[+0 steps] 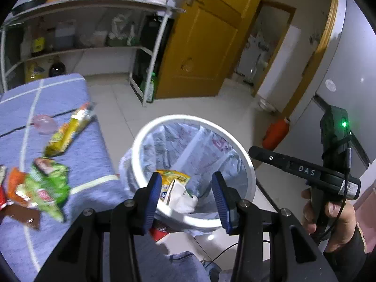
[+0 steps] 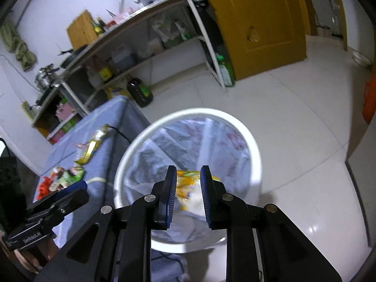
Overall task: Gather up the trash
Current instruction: 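Carry the chip bag and paper cup to the white bin and release both, then grasp the clear plastic cup with the left tool while the right tool grasps the green snack bag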
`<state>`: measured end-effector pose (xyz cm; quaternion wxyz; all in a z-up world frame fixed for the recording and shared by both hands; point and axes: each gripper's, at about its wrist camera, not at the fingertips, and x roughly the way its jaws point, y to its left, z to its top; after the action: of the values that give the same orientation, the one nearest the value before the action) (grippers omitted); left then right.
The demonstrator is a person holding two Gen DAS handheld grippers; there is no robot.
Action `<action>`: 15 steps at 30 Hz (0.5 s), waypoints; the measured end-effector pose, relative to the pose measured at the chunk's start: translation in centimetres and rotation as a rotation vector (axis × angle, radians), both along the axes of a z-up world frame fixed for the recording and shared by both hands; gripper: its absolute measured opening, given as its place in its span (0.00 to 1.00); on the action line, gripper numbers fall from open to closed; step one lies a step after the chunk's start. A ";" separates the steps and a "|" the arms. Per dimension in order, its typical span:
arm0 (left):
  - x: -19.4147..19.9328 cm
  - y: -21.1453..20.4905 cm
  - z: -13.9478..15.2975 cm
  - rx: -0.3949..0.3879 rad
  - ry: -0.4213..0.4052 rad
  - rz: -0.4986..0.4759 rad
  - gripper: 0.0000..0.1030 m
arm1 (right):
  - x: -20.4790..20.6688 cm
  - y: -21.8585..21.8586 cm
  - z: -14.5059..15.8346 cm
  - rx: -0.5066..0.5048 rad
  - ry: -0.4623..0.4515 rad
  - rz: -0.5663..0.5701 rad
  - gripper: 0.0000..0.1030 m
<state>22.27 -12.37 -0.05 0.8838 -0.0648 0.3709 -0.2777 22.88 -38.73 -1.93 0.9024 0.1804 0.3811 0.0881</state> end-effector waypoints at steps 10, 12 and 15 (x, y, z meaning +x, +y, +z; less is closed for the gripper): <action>-3.6 8.1 2.5 -0.001 -0.103 0.168 0.45 | -1.4 9.0 3.0 -0.037 -0.095 0.230 0.32; -4.2 10.3 2.6 0.011 -0.110 0.214 0.45 | -1.5 11.0 3.2 -0.063 -0.101 0.275 0.32; -5.0 13.4 2.7 0.031 -0.125 0.281 0.45 | -1.3 14.1 3.1 -0.096 -0.100 0.352 0.32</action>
<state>17.29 1.02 2.66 0.9362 -0.0851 0.3066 -0.1489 21.58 -24.63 1.16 0.8985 0.0632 0.3650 0.2353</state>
